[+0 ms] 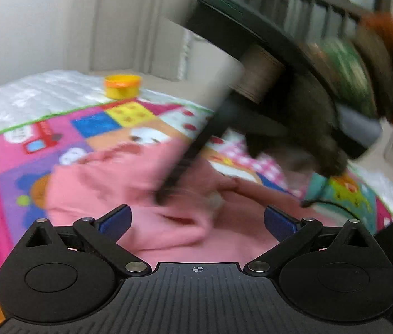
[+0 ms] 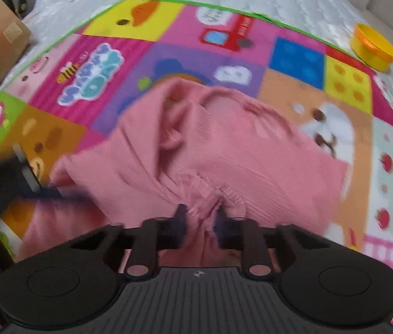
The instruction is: Fold clothes
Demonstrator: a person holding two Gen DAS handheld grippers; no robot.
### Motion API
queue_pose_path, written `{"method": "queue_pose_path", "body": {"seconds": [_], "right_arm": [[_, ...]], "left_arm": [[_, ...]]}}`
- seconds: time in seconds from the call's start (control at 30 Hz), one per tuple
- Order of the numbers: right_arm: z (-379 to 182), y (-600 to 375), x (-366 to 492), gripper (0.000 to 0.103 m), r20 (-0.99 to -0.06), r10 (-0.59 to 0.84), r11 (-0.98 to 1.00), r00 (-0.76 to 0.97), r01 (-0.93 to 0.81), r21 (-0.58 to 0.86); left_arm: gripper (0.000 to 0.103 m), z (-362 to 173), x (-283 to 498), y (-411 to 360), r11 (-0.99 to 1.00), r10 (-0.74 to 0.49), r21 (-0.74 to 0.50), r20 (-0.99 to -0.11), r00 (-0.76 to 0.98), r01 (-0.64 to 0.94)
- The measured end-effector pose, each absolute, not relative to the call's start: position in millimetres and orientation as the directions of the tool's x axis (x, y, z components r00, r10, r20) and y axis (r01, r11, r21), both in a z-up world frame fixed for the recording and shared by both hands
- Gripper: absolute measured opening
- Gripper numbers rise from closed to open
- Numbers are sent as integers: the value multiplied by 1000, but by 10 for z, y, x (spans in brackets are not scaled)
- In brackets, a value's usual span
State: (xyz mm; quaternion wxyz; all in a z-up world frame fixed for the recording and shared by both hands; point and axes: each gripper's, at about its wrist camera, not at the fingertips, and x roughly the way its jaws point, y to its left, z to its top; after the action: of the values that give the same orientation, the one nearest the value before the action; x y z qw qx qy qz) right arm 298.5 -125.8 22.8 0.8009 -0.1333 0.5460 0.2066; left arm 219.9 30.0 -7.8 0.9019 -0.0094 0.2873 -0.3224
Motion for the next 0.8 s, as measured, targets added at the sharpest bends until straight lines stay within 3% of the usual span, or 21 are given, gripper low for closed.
{"method": "queue_pose_path", "body": {"seconds": [0.17,0.27,0.37,0.43,0.57,0.63,0.73,0.8], "right_arm": [[618,-1801,2641,14,-868,244,905,432,-422,45],[645,-1974,2226,14,-871,255,901,419,-429,58],[353,-2045,1884,15,-933,182,912,310,-407,43],[221,-2087,1714,22,-948,146,918,283,-396,23],[361,-2309,1610,39,-910,247,954,334,-248,168],[509,-2408,1633,58,-870,309,950,384,-165,264],[594,-2393,1739,64,-826,347,937,444,-126,326],[532,-2258,1809,65,-842,301,953,447,-166,252]], "left_arm": [[103,-10,2382,857,844,-528,-368,-444,724,389],[103,-96,2579,1064,876,-432,-432,-504,748,215],[103,-227,2685,1162,889,-368,-447,-570,734,99],[103,-288,2711,1150,903,-346,-423,-608,715,77],[103,-332,2705,1004,931,-324,-350,-653,685,107],[103,-350,2685,930,938,-318,-324,-660,680,125],[103,-411,2731,887,936,-326,-326,-665,672,132],[103,-420,2733,894,935,-328,-332,-668,668,127]]}}
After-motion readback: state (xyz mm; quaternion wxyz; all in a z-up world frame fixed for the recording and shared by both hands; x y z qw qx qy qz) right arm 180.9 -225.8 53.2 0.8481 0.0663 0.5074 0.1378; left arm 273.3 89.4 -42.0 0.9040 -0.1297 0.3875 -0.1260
